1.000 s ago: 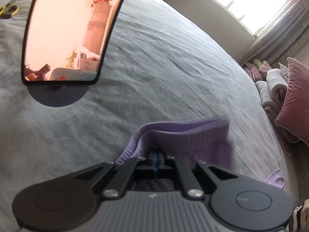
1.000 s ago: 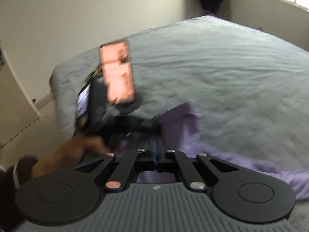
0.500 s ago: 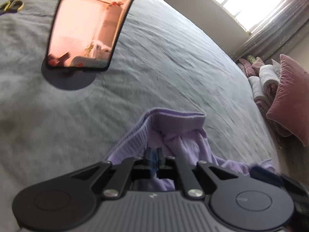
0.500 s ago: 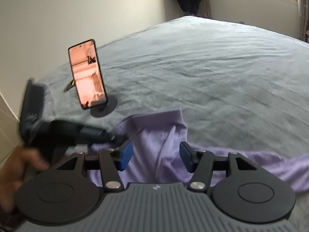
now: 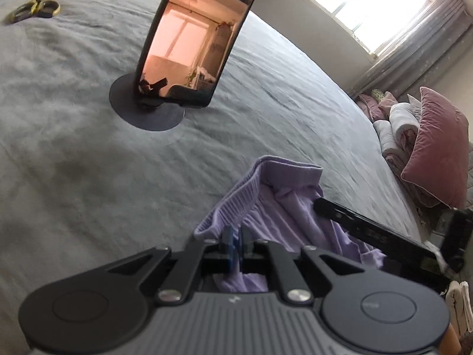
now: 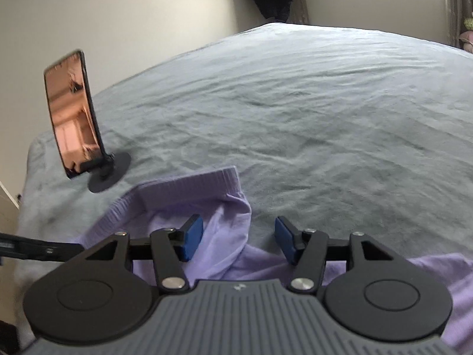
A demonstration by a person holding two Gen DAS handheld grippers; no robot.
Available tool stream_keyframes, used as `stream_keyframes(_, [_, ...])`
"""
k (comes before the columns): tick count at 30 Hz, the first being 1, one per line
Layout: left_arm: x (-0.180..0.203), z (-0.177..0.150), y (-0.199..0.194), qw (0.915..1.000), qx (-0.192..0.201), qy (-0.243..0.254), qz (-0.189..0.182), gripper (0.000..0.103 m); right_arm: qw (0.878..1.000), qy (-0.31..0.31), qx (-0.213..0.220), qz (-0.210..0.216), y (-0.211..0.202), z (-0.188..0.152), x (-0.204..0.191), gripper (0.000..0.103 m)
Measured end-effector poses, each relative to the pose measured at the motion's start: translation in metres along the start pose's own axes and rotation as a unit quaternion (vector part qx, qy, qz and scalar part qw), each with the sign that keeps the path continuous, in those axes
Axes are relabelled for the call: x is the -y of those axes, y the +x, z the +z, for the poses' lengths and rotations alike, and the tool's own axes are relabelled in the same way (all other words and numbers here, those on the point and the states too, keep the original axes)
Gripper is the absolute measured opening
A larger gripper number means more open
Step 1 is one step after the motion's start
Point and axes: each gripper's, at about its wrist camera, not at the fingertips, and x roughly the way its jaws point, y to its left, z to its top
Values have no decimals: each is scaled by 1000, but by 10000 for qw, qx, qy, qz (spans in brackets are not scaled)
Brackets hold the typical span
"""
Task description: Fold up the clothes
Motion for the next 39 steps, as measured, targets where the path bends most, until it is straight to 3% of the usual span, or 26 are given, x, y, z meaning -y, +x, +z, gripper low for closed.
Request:
stream_keyframes(2, [1, 1, 3, 10000, -17, 36, 44, 3, 10000, -71, 55, 30, 6, -1, -1, 57])
stream_keyframes(4, [3, 2, 5, 9999, -34, 72, 87, 3, 9998, -97, 83, 128, 9, -1, -4, 11])
stream_keyframes(5, [3, 3, 6, 9999, -42, 90, 109, 3, 9998, -90, 62, 153, 10, -1, -6, 6])
stream_keyframes(8, [4, 4, 8, 9998, -60, 105, 149, 3, 9994, -159, 289, 79, 0, 0, -18, 5])
stream_keyframes(15, [-5, 5, 6, 9998, -78, -205, 45, 3, 9946, -526, 732, 515, -49, 5, -60, 5])
stream_keyframes(21, [-28, 7, -5, 9921, -27, -1107, -589, 3, 9876, -1219, 534, 828, -63, -14, -107, 5])
stream_keyframes(24, [-33, 5, -9, 9885, -31, -1309, -762, 4, 9831, -1584, 334, 856, -56, -28, -127, 5])
stream_keyframes(28, [-33, 4, -16, 9858, 50, -1418, -893, 14, 9795, -1884, -37, 707, -33, -43, -142, 5])
stream_keyframes(32, [-26, 5, -25, 9883, 287, -1237, -842, 29, 9790, -1894, -444, 616, -14, -52, -146, 16])
stream_keyframes(34, [-19, 5, -27, 9898, 350, -1082, -858, 39, 9813, -1803, -396, 552, -22, -49, -145, 20])
stream_keyframes(36, [-11, 3, -27, 9914, 392, -907, -857, 42, 9834, -1712, -347, 487, -29, -47, -143, 58])
stream_keyframes(39, [-1, 2, -28, 9939, 515, -622, -751, 42, 9871, -1551, -249, 301, -45, -41, -135, 68])
